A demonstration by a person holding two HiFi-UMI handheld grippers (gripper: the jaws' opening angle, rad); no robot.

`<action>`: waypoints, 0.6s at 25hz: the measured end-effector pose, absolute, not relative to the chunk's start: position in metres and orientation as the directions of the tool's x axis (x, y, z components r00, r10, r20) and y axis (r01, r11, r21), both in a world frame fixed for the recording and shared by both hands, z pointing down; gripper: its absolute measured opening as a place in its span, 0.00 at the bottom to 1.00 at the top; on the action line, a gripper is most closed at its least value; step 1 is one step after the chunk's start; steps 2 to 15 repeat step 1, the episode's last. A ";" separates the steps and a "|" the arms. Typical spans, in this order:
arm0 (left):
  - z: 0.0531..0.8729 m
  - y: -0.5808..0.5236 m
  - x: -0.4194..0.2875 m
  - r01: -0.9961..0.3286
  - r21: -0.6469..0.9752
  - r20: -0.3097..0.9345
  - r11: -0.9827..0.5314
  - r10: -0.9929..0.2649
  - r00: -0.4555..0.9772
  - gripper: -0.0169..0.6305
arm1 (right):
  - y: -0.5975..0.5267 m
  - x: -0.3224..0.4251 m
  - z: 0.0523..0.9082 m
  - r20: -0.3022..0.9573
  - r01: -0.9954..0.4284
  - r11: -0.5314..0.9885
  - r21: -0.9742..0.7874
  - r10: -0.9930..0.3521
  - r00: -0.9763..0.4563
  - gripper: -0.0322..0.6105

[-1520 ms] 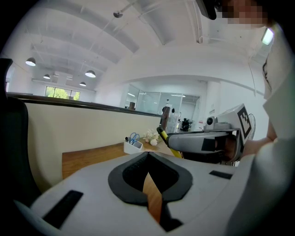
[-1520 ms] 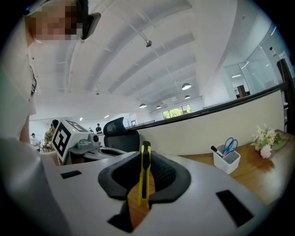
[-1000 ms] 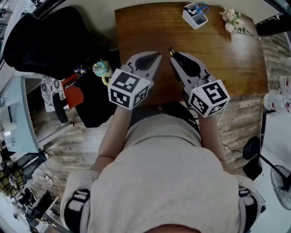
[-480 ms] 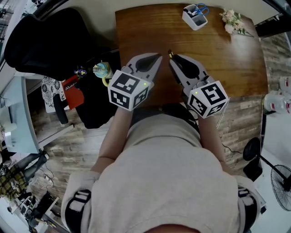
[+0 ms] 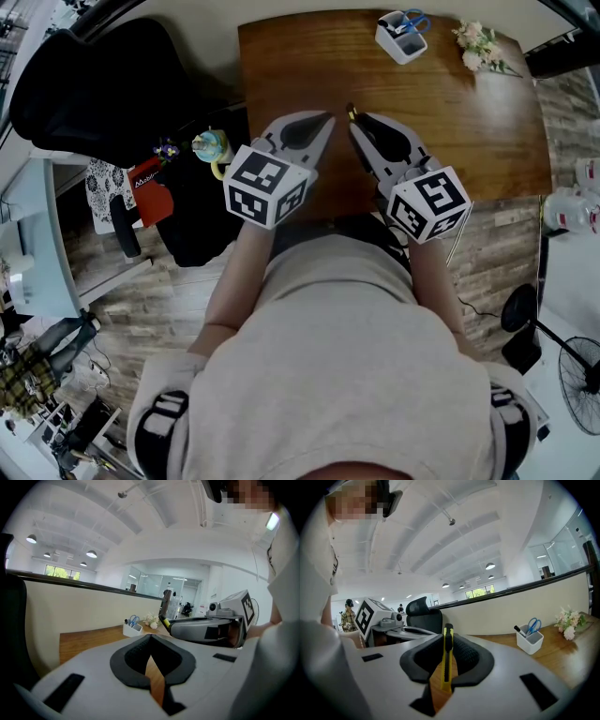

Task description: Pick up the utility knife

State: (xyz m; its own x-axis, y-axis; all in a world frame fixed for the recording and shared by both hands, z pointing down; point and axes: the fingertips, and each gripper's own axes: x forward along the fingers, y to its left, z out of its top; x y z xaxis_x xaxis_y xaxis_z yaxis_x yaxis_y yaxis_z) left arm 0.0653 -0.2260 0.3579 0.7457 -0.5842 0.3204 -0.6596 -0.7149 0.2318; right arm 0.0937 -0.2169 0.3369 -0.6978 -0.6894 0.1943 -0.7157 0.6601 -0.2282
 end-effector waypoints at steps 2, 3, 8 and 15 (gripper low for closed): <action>0.358 -0.226 0.065 -0.661 0.230 0.322 -0.714 -0.585 0.744 0.05 | -0.216 0.093 0.337 0.194 -0.716 0.660 -0.228 -0.690 -0.698 0.16; 0.358 -0.226 0.065 -0.661 0.230 0.322 -0.714 -0.585 0.744 0.05 | -0.216 0.093 0.337 0.194 -0.716 0.660 -0.228 -0.690 -0.698 0.16; 0.358 -0.226 0.065 -0.661 0.230 0.322 -0.714 -0.585 0.744 0.05 | -0.216 0.093 0.337 0.194 -0.716 0.660 -0.228 -0.690 -0.698 0.16; 0.358 -0.226 0.065 -0.661 0.230 0.322 -0.714 -0.585 0.744 0.05 | -0.216 0.093 0.337 0.194 -0.716 0.660 -0.228 -0.690 -0.698 0.16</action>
